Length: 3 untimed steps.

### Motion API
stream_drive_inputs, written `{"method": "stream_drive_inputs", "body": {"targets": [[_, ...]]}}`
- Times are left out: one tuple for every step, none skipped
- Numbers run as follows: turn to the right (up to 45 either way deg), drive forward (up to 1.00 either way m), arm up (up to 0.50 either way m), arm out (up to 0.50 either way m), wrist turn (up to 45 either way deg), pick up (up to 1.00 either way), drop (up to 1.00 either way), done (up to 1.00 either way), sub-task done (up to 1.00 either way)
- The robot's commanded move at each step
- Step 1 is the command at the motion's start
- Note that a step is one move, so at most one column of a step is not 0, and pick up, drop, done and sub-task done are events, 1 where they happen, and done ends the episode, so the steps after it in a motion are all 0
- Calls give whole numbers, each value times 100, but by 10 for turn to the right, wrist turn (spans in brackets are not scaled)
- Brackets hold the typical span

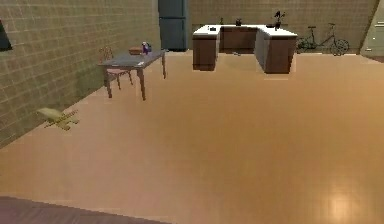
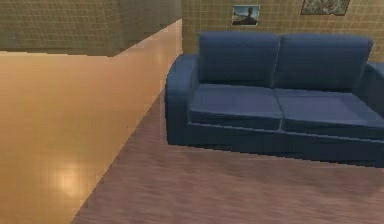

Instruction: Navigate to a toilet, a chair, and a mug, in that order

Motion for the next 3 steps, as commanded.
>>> {"method": "stream_drive_inputs", "body": {"targets": [[180,0,0,0,0,0,0,0,0],[0,25,0,0,0,0,0,0,0],[-450,0,0,0,0,0,0,0,0]]}}
